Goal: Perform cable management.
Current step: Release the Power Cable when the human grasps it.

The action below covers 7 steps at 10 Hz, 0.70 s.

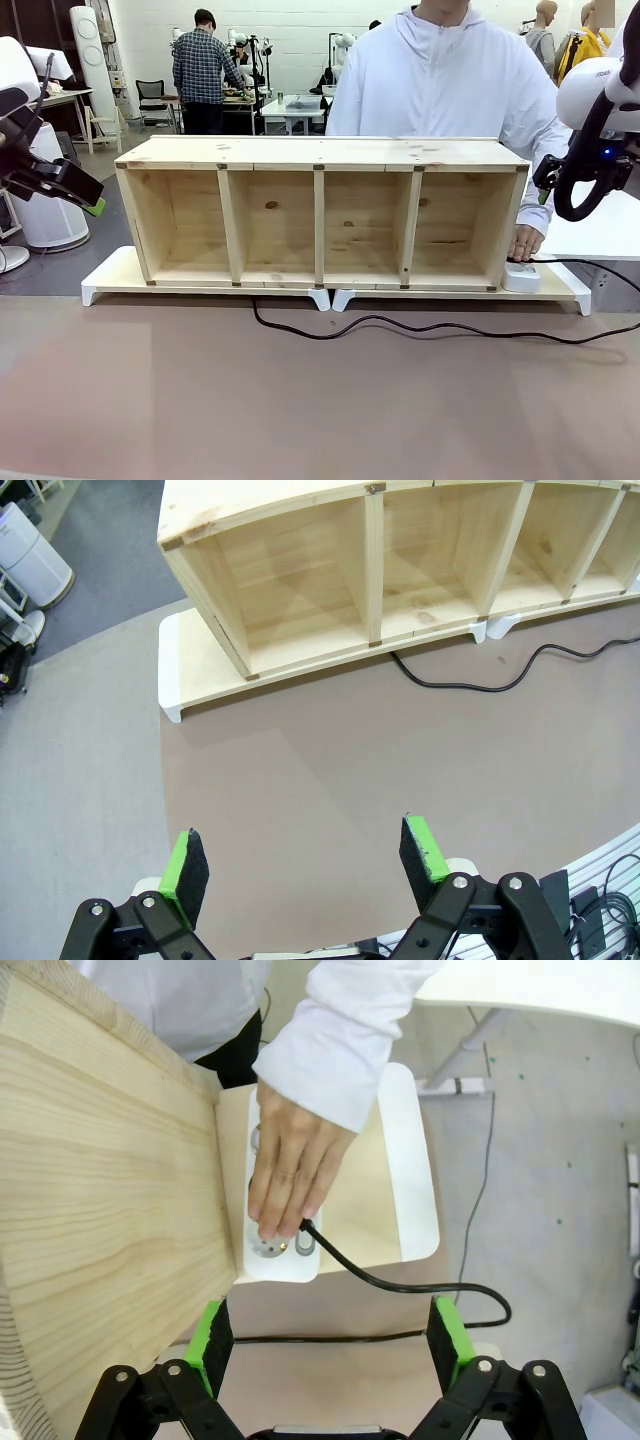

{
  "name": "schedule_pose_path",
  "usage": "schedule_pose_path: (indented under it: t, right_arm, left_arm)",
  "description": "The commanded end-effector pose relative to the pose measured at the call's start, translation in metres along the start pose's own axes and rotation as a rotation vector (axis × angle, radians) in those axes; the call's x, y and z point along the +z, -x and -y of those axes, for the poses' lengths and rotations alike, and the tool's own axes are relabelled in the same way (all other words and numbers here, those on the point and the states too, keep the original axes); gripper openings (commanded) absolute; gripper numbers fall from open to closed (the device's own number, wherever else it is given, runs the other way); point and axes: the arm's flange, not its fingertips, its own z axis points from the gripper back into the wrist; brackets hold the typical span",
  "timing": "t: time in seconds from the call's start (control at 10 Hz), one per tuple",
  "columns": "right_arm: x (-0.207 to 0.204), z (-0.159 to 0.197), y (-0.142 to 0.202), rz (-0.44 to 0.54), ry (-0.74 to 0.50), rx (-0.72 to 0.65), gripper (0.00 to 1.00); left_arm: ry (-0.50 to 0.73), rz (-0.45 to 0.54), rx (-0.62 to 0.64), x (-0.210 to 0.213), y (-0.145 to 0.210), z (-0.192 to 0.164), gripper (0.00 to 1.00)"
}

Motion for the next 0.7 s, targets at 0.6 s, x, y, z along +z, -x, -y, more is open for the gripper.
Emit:
schedule_pose_path:
  t: [0.6]
  right_arm:
    - [-0.0008, 0.0008, 0.0005, -0.006, -0.006, -0.008, 1.0]
  left_arm:
    - [-0.001, 0.011, 0.0, -0.0006, -0.0015, 0.0002, 1.0]
